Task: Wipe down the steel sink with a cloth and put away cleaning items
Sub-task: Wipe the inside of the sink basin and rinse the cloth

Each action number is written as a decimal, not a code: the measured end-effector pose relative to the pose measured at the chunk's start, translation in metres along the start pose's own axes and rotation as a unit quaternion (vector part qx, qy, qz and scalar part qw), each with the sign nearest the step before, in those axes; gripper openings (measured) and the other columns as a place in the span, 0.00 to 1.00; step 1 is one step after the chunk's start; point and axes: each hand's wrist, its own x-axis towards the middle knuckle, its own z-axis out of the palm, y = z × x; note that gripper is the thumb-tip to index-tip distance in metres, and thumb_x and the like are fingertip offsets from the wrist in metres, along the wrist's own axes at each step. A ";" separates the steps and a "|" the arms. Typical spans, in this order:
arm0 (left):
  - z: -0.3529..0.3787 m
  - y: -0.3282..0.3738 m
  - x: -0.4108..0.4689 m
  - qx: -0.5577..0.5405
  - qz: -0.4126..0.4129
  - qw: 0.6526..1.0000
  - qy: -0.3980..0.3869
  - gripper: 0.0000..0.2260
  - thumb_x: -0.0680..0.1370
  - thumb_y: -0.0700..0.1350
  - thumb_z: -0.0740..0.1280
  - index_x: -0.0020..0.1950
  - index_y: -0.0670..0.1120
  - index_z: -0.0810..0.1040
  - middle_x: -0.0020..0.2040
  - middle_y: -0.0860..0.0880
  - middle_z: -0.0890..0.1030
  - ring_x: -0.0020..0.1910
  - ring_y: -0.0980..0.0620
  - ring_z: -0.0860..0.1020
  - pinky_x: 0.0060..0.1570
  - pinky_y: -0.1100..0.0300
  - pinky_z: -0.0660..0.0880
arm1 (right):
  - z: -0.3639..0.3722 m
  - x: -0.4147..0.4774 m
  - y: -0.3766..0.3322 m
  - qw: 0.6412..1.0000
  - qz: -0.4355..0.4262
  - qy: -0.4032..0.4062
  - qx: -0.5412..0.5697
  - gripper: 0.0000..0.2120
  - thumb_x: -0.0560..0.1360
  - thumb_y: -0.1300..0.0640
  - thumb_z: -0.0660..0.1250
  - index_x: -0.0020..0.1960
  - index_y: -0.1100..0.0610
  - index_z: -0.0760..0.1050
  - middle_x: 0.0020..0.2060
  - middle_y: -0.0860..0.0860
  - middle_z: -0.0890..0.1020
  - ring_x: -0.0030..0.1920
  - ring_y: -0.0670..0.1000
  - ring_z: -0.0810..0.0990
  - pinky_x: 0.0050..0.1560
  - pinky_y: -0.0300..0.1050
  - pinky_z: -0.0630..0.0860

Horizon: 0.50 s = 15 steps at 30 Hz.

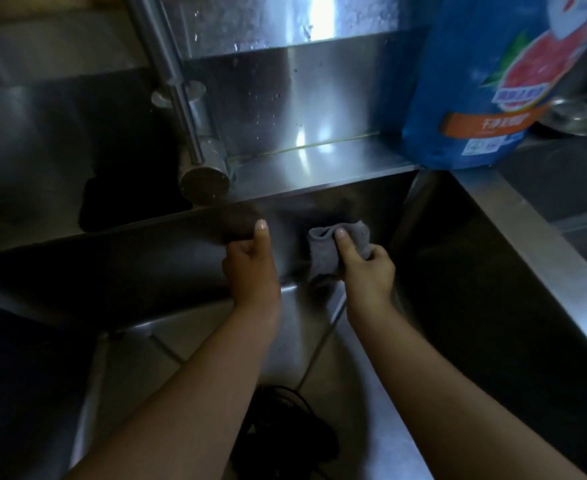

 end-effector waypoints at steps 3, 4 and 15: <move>0.011 0.011 -0.008 0.019 0.020 1.000 0.012 0.18 0.77 0.54 0.62 0.33 0.44 0.69 0.46 0.33 0.79 0.50 0.36 0.76 0.54 0.46 0.72 | 0.004 -0.003 -0.030 0.998 -0.018 0.013 0.057 0.12 0.68 0.53 0.74 0.37 0.56 0.71 0.32 0.50 0.78 0.36 0.48 0.77 0.40 0.43 0.77; 0.015 0.016 -0.010 0.015 0.016 1.000 0.020 0.17 0.76 0.54 0.63 0.32 0.46 0.68 0.47 0.34 0.79 0.52 0.38 0.76 0.56 0.50 0.71 | 0.008 -0.003 -0.039 0.998 -0.030 0.019 0.057 0.13 0.68 0.52 0.74 0.37 0.55 0.71 0.32 0.50 0.78 0.37 0.49 0.77 0.40 0.43 0.76; 0.032 0.019 -0.017 0.001 -0.014 0.997 0.071 0.16 0.76 0.54 0.64 0.35 0.48 0.63 0.55 0.36 0.74 0.56 0.41 0.72 0.50 0.59 0.63 | 0.022 -0.003 -0.047 0.995 -0.084 0.043 -0.013 0.18 0.69 0.49 0.73 0.47 0.57 0.68 0.53 0.58 0.75 0.49 0.53 0.75 0.45 0.34 0.67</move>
